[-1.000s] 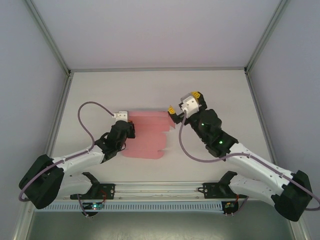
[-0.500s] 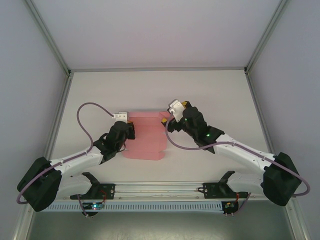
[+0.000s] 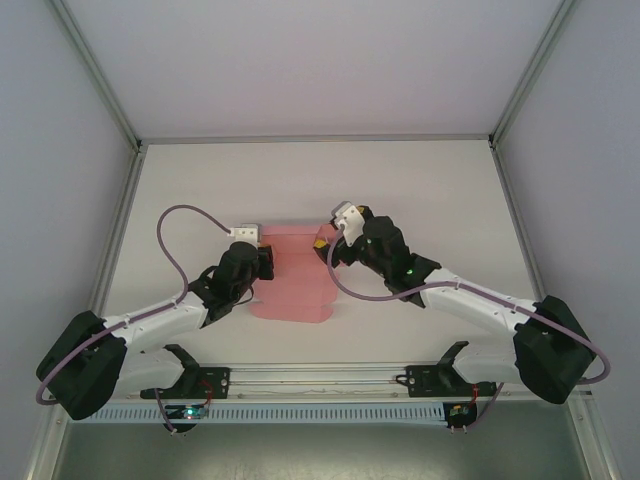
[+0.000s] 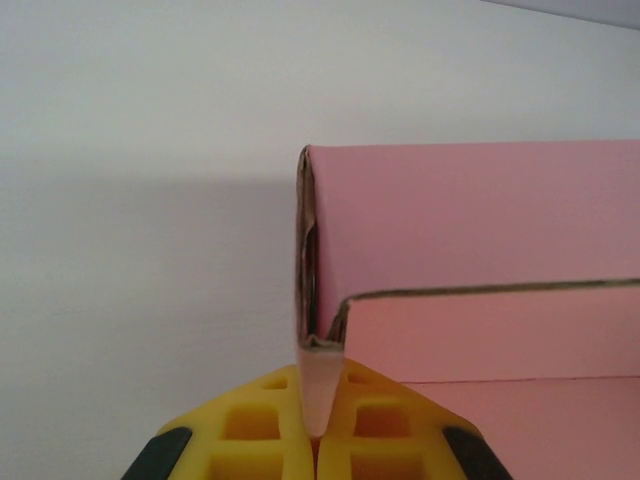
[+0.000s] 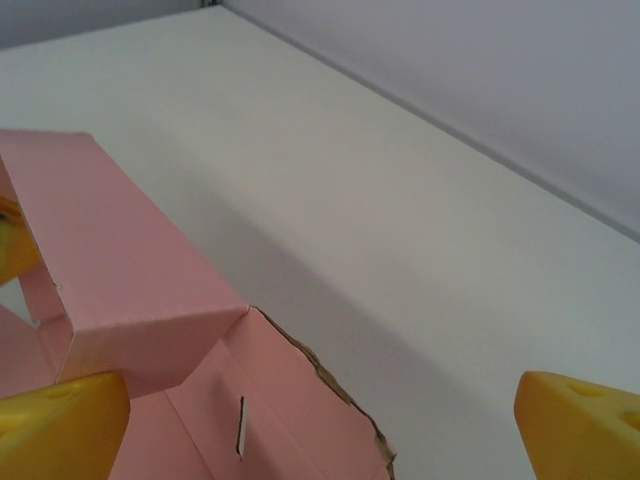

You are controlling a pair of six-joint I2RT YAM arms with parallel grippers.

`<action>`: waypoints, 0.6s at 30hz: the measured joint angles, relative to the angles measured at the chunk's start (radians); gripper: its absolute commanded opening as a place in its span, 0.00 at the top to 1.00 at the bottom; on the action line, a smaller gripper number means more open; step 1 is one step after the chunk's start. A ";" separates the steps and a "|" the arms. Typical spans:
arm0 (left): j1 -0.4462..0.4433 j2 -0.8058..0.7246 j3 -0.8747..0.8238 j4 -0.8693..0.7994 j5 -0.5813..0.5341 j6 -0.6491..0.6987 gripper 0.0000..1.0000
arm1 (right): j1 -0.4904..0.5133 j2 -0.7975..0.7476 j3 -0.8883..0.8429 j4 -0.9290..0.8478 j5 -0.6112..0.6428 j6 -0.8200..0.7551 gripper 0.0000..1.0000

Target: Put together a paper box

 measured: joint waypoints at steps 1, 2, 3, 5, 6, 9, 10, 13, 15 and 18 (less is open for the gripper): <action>0.000 0.000 0.000 0.001 0.001 -0.003 1.00 | 0.000 0.005 -0.008 0.026 -0.002 0.015 0.02; 0.000 0.000 0.000 0.002 0.003 -0.005 1.00 | 0.000 0.009 -0.015 0.047 -0.002 0.024 0.02; 0.000 0.000 -0.001 0.005 0.003 -0.008 1.00 | 0.000 0.013 -0.024 0.073 -0.002 0.037 0.02; 0.000 0.000 -0.007 0.012 0.004 -0.018 1.00 | 0.003 0.021 -0.044 0.128 0.008 0.061 0.02; 0.000 0.000 -0.011 0.016 0.005 -0.025 1.00 | 0.009 0.023 -0.056 0.156 0.024 0.074 0.02; 0.000 0.000 -0.015 0.024 0.007 -0.044 1.00 | 0.045 0.027 -0.087 0.228 0.092 0.108 0.02; 0.000 0.000 -0.016 0.026 0.007 -0.051 1.00 | 0.059 0.027 -0.097 0.249 0.121 0.119 0.02; 0.000 -0.001 -0.022 0.042 0.005 -0.068 1.00 | 0.090 0.026 -0.123 0.300 0.197 0.149 0.02; 0.000 -0.006 -0.026 0.044 -0.002 -0.076 1.00 | 0.095 0.016 -0.147 0.317 0.222 0.169 0.02; 0.000 -0.018 -0.032 0.041 -0.016 -0.081 1.00 | 0.095 -0.031 -0.185 0.311 0.235 0.197 0.02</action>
